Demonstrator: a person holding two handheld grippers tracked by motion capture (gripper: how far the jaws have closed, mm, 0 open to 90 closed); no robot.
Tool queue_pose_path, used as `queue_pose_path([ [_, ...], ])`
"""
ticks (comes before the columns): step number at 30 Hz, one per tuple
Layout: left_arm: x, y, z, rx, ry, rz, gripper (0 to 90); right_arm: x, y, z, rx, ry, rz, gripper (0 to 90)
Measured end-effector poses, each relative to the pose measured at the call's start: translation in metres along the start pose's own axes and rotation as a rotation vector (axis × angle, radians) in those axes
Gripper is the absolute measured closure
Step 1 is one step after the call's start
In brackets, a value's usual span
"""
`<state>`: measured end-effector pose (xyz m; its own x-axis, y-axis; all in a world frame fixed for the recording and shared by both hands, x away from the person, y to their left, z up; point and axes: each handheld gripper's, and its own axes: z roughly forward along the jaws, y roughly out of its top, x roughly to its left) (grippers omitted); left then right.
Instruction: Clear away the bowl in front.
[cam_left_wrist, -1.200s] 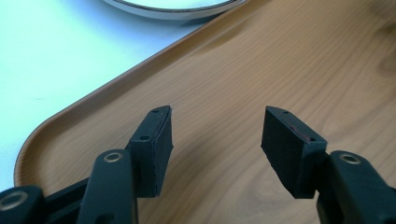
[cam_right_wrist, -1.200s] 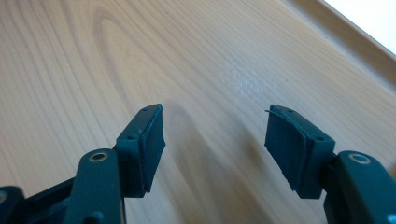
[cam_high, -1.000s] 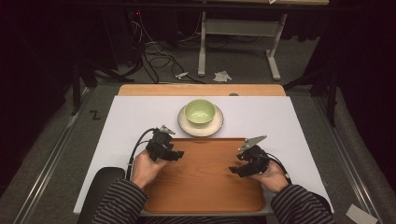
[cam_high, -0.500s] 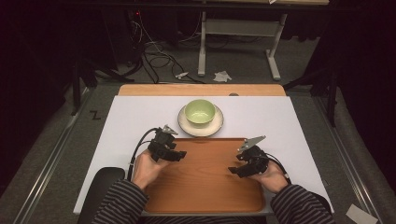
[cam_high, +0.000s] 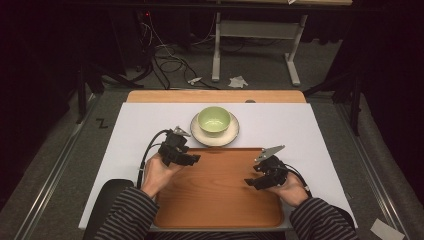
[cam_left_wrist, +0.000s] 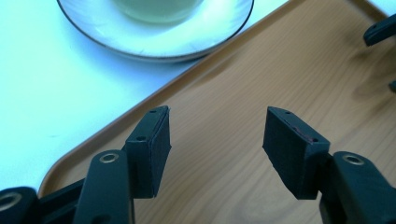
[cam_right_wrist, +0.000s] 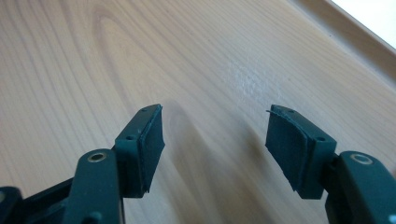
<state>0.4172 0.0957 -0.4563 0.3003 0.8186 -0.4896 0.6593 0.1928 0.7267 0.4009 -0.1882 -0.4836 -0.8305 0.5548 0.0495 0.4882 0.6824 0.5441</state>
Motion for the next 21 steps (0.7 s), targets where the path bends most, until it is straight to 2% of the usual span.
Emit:
queue_pose_path([
  [9, -0.002, 0.011, 0.005, 0.0, -0.016, -0.023, 40.5, 0.0, 0.0, -0.001, 0.005, 0.0, -0.005, 38.6],
  [14, -0.003, 0.017, 0.012, 0.023, -0.023, -0.04, 39.8, 0.0, 0.0, -0.001, 0.001, -0.003, -0.008, 38.7],
  [19, -0.004, 0.021, 0.017, 0.029, -0.022, -0.044, 39.7, 0.0, -0.001, -0.001, 0.009, -0.002, 0.0, 38.8],
  [21, -0.004, 0.025, 0.019, 0.027, -0.034, -0.053, 39.8, 0.0, -0.001, -0.002, 0.007, -0.005, -0.007, 38.8],
])
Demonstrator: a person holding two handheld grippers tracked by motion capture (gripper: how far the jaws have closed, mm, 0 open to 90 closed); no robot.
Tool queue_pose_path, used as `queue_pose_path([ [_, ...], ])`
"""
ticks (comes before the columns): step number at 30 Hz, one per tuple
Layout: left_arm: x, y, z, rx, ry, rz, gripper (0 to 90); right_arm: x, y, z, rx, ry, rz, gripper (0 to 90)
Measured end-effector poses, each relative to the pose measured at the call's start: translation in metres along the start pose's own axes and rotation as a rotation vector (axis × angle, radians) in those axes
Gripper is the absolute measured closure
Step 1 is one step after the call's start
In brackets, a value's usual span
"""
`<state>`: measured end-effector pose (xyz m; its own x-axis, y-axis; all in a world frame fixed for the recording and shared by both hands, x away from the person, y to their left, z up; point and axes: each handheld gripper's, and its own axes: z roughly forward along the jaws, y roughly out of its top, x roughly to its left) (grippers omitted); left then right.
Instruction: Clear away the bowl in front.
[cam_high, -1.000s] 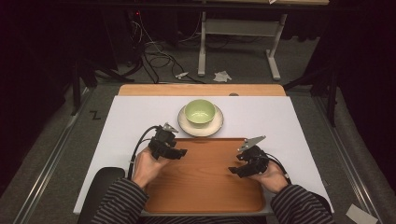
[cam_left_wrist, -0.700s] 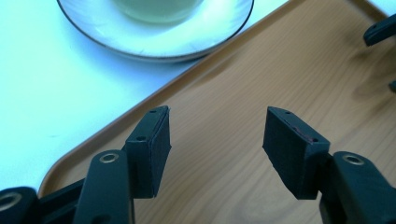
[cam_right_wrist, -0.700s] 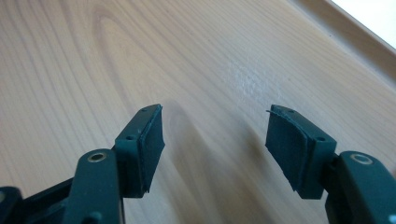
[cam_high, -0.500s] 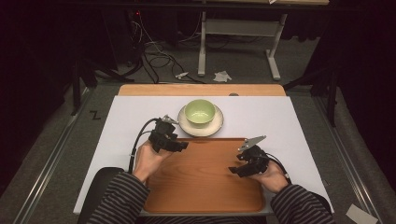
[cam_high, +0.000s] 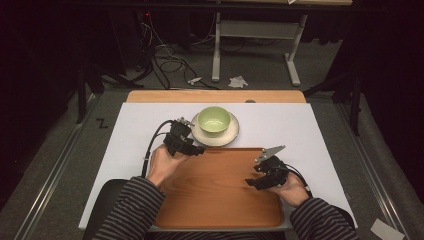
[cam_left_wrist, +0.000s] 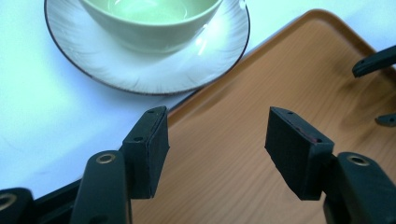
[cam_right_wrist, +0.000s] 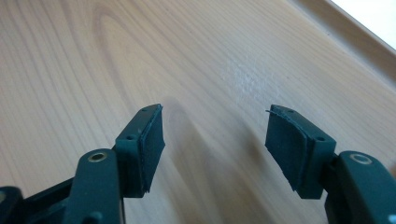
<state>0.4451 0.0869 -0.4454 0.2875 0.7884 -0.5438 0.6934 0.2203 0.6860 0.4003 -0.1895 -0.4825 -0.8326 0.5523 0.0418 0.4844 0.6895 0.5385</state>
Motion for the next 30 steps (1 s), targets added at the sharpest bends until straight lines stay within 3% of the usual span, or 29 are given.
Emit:
queue_pose_path([
  [7, 0.003, 0.008, 0.005, -0.004, -0.006, -0.042, 37.9, -0.001, 0.0, 0.0, 0.005, 0.004, 0.001, 38.7],
  [12, 0.003, 0.017, 0.005, -0.014, -0.009, -0.024, 37.5, 0.001, 0.0, 0.0, 0.003, 0.001, 0.008, 38.7],
  [14, 0.002, 0.019, 0.005, -0.023, -0.014, -0.036, 38.3, 0.001, 0.0, 0.0, 0.001, 0.003, -0.002, 38.8],
  [17, 0.004, 0.026, 0.008, -0.032, 0.007, -0.025, 39.2, 0.0, 0.0, 0.0, 0.006, -0.003, 0.001, 39.4],
  [21, 0.005, 0.031, 0.011, -0.038, 0.008, -0.046, 39.0, 0.0, 0.0, 0.0, 0.001, -0.003, 0.0, 39.4],
  [23, 0.005, 0.035, 0.013, -0.047, 0.032, -0.019, 38.7, 0.001, 0.0, 0.0, 0.004, -0.004, -0.007, 39.6],
  [30, 0.005, 0.044, 0.022, -0.015, 0.055, -0.027, 41.2, 0.0, 0.0, 0.0, -0.003, -0.003, -0.006, 39.6],
])
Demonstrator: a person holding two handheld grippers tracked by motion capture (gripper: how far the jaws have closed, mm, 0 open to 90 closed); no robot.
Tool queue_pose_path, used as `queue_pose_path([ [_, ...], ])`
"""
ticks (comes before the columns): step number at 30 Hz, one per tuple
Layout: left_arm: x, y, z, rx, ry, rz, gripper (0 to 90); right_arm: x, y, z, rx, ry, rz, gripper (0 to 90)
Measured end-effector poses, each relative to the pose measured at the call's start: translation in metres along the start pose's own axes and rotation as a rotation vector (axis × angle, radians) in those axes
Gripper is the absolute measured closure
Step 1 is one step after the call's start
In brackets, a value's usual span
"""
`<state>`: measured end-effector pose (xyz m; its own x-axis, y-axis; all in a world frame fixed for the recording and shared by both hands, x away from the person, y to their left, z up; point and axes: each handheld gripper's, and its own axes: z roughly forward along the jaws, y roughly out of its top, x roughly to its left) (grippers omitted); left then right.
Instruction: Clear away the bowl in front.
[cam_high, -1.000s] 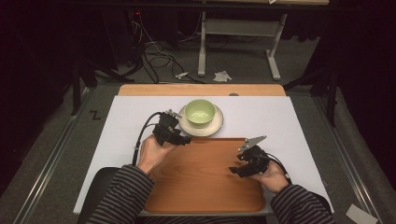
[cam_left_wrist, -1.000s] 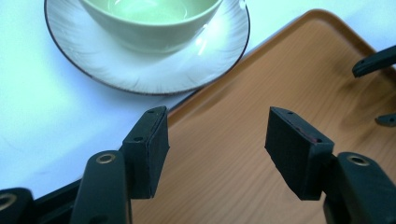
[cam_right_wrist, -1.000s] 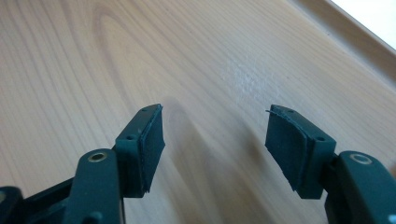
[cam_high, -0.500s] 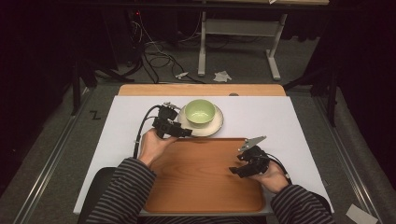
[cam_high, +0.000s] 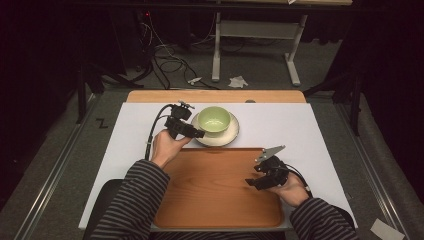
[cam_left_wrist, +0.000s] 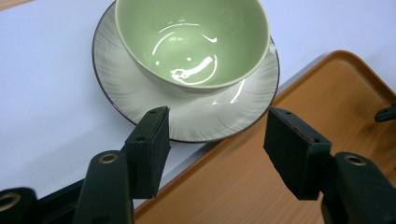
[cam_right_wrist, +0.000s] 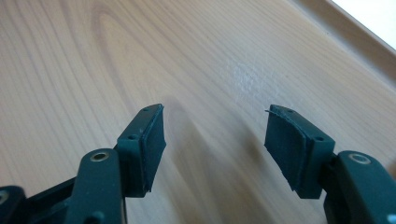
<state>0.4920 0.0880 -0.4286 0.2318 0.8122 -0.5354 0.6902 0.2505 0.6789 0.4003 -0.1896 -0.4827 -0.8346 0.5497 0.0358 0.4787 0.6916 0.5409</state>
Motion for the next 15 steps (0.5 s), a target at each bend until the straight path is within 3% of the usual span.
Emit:
queue_pose_path([
  [7, -0.007, 0.009, 0.009, 0.02, 0.018, 0.032, 39.9, 0.0, 0.0, 0.0, 0.01, 0.003, 0.005, 39.7],
  [15, -0.008, 0.023, 0.019, 0.024, 0.026, 0.012, 38.9, 0.0, 0.0, 0.0, 0.008, 0.004, -0.003, 39.7],
])
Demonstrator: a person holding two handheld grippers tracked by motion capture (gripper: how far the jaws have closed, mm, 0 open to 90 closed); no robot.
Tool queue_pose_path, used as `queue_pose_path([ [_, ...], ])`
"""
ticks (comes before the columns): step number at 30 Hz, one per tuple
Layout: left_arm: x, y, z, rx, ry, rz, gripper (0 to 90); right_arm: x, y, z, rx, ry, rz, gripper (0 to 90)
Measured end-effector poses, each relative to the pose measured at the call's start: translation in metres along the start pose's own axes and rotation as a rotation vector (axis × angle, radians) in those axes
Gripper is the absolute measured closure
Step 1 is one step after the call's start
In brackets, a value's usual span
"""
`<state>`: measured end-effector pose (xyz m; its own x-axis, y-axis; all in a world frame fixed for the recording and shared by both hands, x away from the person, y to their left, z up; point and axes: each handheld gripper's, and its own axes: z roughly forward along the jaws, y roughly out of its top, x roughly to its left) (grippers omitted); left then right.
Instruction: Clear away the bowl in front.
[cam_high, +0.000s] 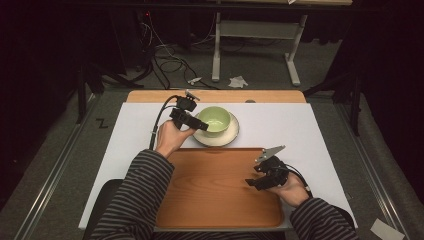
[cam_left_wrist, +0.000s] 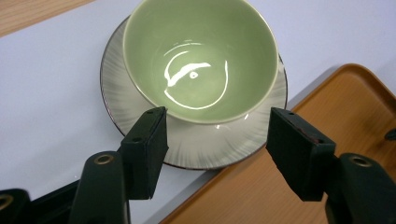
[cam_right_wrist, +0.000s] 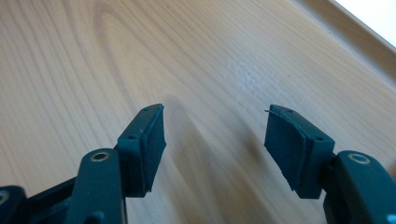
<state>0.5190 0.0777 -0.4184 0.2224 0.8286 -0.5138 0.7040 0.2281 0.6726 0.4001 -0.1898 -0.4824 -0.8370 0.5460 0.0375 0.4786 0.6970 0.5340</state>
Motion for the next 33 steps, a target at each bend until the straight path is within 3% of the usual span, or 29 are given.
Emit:
queue_pose_path([
  [6, 0.007, 0.008, 0.014, 0.012, 0.049, -0.007, 38.9, 0.0, 0.0, 0.002, 0.006, 0.001, -0.004, 39.7],
  [17, 0.007, 0.018, 0.036, 0.022, 0.088, -0.019, 38.8, 0.001, 0.001, 0.002, 0.015, -0.003, 0.004, 39.7],
  [23, 0.011, 0.02, 0.055, 0.037, 0.145, -0.018, 41.7, 0.0, 0.0, 0.001, 0.008, 0.002, 0.005, 39.7],
  [33, 0.022, 0.019, 0.072, 0.072, 0.179, -0.071, 48.6, 0.001, 0.0, 0.002, 0.013, 0.008, 0.005, 39.7],
])
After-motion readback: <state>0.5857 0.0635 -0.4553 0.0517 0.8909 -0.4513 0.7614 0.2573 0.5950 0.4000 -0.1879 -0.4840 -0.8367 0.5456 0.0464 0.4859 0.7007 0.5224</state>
